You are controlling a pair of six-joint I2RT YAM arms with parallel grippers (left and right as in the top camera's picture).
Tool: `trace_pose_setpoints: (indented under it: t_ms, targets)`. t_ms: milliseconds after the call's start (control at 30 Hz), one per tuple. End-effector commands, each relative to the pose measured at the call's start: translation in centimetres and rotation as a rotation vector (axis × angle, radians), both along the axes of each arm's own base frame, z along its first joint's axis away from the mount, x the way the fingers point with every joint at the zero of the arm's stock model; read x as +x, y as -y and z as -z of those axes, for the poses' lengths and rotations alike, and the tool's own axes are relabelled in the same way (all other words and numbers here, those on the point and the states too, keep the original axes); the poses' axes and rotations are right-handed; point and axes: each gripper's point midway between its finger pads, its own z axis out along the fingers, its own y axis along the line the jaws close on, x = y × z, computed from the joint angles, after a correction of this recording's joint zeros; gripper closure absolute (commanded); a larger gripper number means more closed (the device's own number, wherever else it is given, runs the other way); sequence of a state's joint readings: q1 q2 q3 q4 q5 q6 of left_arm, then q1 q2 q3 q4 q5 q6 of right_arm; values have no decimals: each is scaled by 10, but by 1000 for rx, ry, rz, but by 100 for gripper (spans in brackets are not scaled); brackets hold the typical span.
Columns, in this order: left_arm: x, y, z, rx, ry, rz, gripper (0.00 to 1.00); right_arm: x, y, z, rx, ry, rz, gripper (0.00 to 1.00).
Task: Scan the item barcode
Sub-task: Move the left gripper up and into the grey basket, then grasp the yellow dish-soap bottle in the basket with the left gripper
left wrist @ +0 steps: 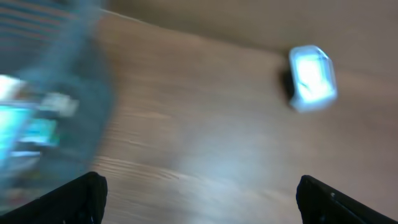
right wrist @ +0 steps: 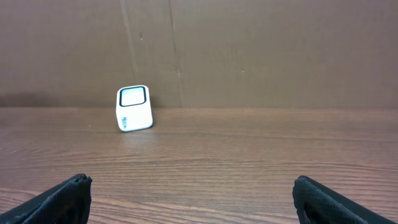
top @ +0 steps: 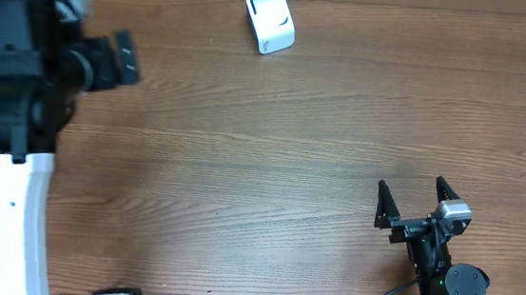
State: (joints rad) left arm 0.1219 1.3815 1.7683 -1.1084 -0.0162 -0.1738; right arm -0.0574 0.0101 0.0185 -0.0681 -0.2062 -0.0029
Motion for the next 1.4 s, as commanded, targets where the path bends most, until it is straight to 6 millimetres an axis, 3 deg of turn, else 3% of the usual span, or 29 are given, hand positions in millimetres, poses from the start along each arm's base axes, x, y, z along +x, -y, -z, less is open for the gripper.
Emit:
trace_pose_setpoints:
  t_ms: [0,133,233,467,600,800,1100,1367]
  targets:
    - [-14,-77,-28,84,73,-250,0,0,0,2,3,2,-2,0]
    - [-37,-142,-21,75,51,-441,0,0,0,2,3,2,-2,0]
    - [-53,-177,-5,45,4,-530,1,0,0,2,3,2,-2,0]
    - [-68,-222,61,-105,-180,-617,1,0,0,2,3,2,-2,0]
    - [-66,-232,104,-142,-316,-596,0,0,0,2,3,2,-2,0]
    - [-61,-238,150,-180,-453,-552,0,0,0,2,3,2,-2,0]
    - [-57,-242,189,-221,-549,-530,0,0,0,2,3,2,-2,0]
    - [-55,-243,212,-246,-602,-517,0,0,0,2,3,2,-2,0]
